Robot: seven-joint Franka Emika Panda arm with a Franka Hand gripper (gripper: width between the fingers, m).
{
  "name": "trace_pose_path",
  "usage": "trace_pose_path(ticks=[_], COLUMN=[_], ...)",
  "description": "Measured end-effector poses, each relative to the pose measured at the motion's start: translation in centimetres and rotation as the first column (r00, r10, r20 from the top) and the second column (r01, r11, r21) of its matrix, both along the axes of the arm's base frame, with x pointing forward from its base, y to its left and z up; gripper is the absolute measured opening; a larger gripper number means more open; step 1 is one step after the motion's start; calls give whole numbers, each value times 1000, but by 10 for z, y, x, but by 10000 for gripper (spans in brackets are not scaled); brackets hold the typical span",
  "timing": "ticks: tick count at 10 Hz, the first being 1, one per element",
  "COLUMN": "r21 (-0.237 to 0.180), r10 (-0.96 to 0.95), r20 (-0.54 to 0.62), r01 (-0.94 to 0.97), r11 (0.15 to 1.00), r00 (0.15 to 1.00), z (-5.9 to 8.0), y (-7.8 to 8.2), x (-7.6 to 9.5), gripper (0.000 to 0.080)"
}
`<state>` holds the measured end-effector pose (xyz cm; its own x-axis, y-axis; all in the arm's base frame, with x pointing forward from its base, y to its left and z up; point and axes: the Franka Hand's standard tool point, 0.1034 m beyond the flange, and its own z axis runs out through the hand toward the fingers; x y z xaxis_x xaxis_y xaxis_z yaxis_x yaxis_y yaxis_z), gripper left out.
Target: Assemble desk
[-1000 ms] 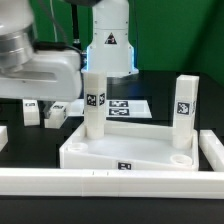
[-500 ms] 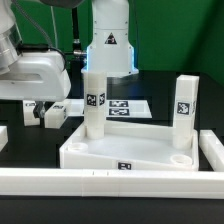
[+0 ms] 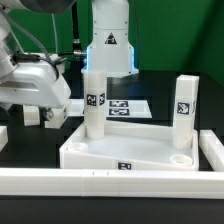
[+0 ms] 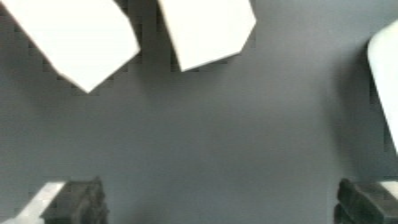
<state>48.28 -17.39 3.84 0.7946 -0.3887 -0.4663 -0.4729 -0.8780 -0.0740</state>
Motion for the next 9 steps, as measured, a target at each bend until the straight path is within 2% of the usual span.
trace_pose_path(ticks=[2,3,4,5,7,9], r21=[12,33,77,100,163,160], r10=[0,9,42,62,71,74], r20=[-20,-47,-88,-112,-249,-251], r01=[0,-7,-35,-51,-30,-34], r11=[1000,999,996,994,986,987], r00=[1000,999,995,992,966,965], z=[-1,-1,-1,0,0,-7], y=[2,4,7,9,14,12], x=[-3,-7,-11,-9,-16,-15], gripper=[649,649,649,649,649,649])
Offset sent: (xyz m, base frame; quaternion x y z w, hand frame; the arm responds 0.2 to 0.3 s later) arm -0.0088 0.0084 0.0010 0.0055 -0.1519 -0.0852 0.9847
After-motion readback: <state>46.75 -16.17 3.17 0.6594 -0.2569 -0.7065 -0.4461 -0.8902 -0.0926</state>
